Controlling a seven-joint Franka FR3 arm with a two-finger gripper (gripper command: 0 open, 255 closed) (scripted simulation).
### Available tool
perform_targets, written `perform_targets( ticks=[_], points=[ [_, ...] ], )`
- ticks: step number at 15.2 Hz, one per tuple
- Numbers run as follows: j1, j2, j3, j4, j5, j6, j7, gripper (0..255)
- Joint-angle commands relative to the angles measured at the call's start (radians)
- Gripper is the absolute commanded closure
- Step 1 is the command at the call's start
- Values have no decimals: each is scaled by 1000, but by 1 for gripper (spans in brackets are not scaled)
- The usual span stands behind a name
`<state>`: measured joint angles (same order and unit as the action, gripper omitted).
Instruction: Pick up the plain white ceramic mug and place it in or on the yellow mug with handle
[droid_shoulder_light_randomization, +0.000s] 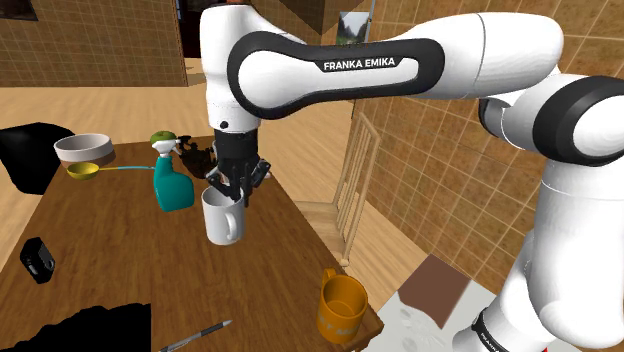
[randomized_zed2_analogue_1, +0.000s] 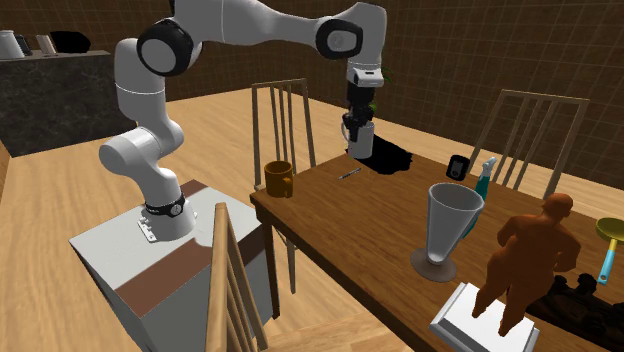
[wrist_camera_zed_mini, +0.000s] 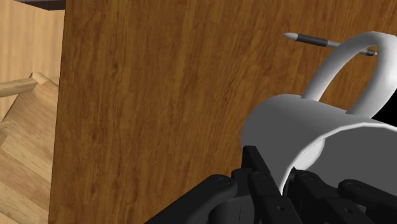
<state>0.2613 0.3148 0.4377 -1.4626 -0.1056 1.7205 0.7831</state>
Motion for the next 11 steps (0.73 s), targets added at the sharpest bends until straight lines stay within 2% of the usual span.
perform_targets(
  ticks=[1, 6, 11],
  points=[
    [2, 0, 1, 21, 0, -21, 1, 255],
    [-53, -239, 9, -265, 99, 46, -44, 255],
    [-68, -465, -9, -490, 195, 65, -102, 255]
  ],
)
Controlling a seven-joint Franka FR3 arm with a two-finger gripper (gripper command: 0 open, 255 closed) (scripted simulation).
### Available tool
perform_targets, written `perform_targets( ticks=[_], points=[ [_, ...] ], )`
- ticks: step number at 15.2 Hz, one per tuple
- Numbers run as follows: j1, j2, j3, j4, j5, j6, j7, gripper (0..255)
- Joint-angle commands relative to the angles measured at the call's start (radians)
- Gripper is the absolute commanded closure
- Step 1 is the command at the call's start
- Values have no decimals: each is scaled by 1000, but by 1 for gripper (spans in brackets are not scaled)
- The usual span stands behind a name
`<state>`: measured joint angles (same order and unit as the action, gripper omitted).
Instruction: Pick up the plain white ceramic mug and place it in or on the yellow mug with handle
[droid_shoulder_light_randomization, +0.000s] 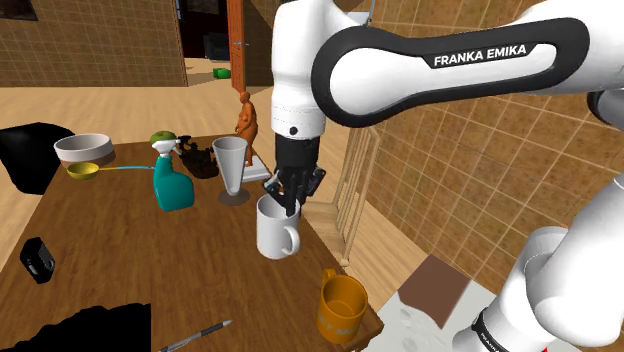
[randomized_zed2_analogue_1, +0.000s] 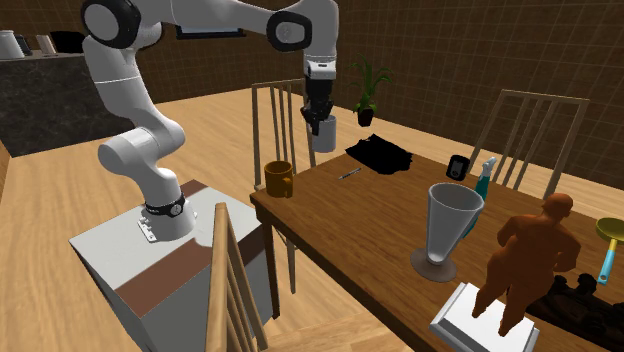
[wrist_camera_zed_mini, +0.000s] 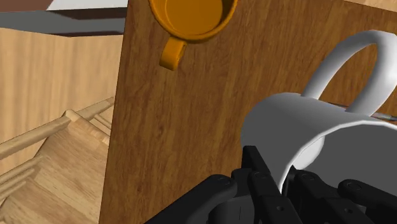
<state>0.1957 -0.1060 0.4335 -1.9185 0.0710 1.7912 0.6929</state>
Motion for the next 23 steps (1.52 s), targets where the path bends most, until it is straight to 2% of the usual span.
perform_targets(
  ticks=[1, 6, 11, 23],
  points=[
    [0, -88, -11, -74, 36, -7, -23, 255],
    [23, -304, -48, -253, 107, -36, -72, 255],
    [64, -535, -92, -413, 155, -108, -105, 255],
    [74, -529, -64, -568, 178, 53, -113, 255]
  ],
)
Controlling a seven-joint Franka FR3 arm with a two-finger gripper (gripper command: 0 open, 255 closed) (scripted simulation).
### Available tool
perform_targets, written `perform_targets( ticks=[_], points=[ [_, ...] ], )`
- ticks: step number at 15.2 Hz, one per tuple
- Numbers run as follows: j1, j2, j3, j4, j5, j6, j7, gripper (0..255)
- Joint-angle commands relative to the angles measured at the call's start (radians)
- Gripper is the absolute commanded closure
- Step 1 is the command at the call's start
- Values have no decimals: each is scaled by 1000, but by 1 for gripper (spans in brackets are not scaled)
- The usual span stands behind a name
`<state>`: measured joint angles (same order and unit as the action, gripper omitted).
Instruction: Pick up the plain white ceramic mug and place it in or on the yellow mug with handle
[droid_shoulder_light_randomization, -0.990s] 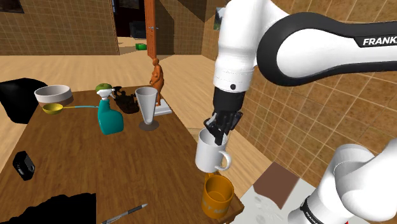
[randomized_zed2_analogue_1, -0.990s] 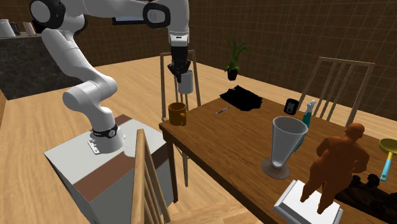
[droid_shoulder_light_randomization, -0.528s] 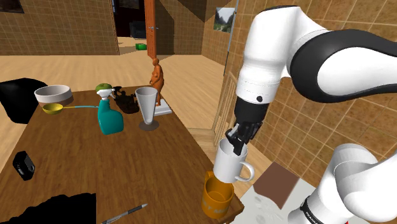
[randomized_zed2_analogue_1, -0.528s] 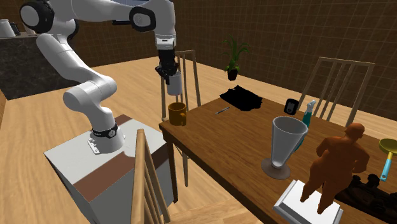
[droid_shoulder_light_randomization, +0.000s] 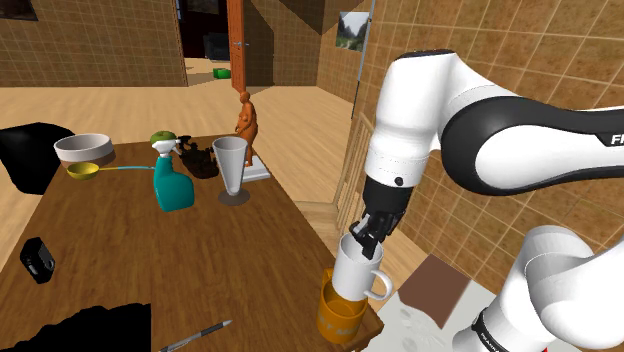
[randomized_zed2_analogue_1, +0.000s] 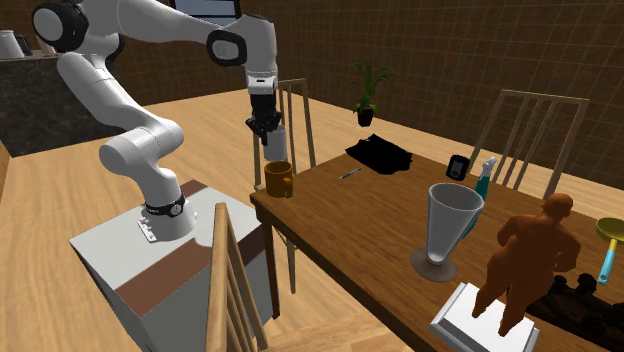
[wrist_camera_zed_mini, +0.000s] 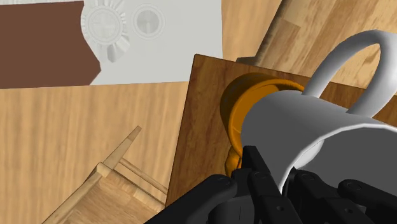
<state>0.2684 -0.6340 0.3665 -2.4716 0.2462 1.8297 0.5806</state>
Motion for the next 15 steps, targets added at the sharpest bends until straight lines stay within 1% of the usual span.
perform_targets(
  ticks=[1, 6, 14, 15],
  points=[
    [2, 1, 5, -27, 5, 29, -1, 255],
    [5, 17, 20, -83, 15, 100, -4, 255],
    [6, 17, 20, -84, 15, 102, -4, 255],
    [6, 17, 20, -84, 15, 102, -4, 0]
  ],
)
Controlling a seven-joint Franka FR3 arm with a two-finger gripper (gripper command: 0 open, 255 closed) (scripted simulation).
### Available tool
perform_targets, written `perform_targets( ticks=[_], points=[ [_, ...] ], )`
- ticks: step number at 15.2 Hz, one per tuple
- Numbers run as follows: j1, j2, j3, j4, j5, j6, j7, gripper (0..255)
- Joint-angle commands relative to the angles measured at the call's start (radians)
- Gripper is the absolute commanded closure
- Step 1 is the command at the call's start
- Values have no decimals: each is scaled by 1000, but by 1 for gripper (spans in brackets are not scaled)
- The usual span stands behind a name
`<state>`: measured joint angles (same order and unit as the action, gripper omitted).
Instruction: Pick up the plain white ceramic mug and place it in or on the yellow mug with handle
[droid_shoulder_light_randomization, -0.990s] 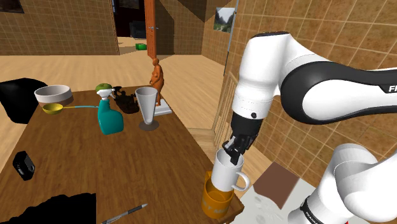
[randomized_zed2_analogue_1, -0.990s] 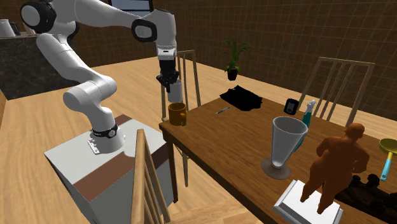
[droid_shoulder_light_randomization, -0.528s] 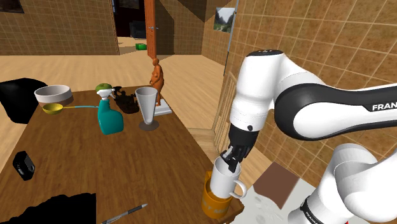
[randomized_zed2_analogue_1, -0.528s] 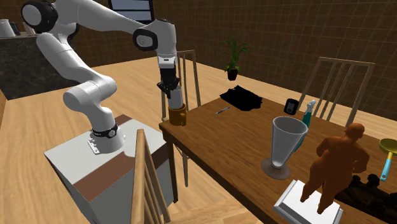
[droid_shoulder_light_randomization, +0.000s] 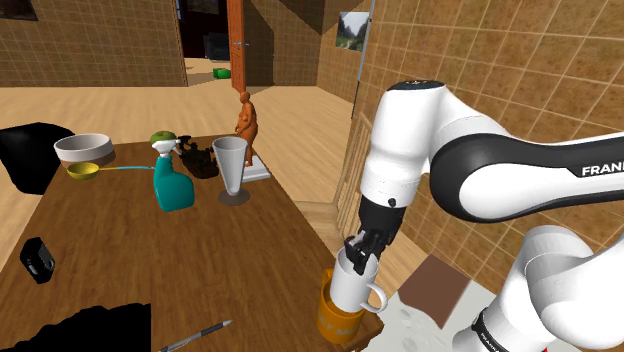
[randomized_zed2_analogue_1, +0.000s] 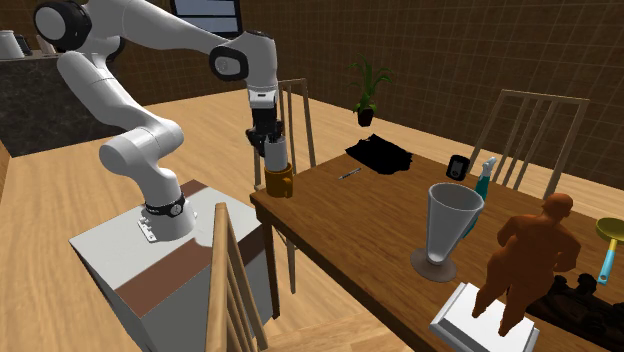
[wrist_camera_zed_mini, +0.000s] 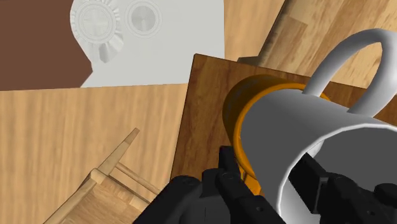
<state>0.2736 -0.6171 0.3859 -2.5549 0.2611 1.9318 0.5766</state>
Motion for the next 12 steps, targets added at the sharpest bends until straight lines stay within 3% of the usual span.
perform_targets(
  ticks=[1, 5, 9, 12],
  points=[
    [0, 1, 0, -1, 0, 0, 0, 0],
    [0, 1, 1, -1, 1, 0, 0, 0],
    [-8, -18, -27, 112, -21, -132, 4, 0],
    [-8, -18, -27, 112, -21, -132, 4, 0]
  ],
)
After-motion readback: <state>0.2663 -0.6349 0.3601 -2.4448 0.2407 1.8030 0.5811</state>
